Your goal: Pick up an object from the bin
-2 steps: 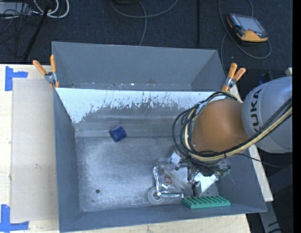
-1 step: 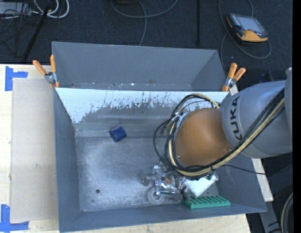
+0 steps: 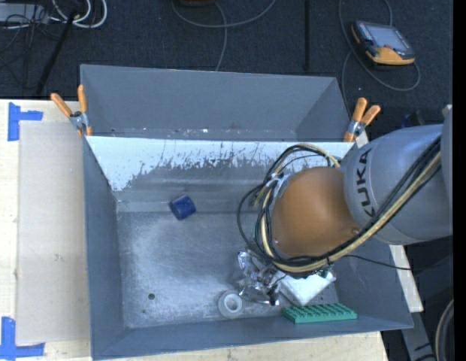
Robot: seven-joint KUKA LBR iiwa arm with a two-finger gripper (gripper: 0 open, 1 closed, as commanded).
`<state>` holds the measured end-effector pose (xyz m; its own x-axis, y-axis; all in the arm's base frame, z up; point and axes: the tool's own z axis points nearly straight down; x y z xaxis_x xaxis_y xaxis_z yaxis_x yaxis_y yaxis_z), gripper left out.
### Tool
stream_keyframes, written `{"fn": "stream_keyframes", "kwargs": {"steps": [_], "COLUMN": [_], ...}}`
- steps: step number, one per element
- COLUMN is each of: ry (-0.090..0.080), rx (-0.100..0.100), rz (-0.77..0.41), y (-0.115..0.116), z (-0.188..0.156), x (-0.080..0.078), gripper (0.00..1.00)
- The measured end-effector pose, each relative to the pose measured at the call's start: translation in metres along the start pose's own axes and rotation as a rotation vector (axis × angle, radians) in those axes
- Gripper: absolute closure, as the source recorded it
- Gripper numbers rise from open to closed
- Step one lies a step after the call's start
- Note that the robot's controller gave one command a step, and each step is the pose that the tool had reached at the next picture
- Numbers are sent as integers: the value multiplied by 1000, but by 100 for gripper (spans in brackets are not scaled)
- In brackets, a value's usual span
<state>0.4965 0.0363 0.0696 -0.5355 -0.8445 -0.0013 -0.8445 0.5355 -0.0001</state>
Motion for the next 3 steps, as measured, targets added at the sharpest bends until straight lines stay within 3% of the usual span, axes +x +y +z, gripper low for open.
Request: {"fn": "stream_keyframes", "kwargs": {"steps": [1, 2, 3], "ry": [2, -2, -6], "rx": [-2, 0, 7], "rz": [0, 366, 317], "y": [10, -20, -51], "z": [0, 0, -199], "x": [-1, -21, -16], "gripper": [100, 100, 100]}}
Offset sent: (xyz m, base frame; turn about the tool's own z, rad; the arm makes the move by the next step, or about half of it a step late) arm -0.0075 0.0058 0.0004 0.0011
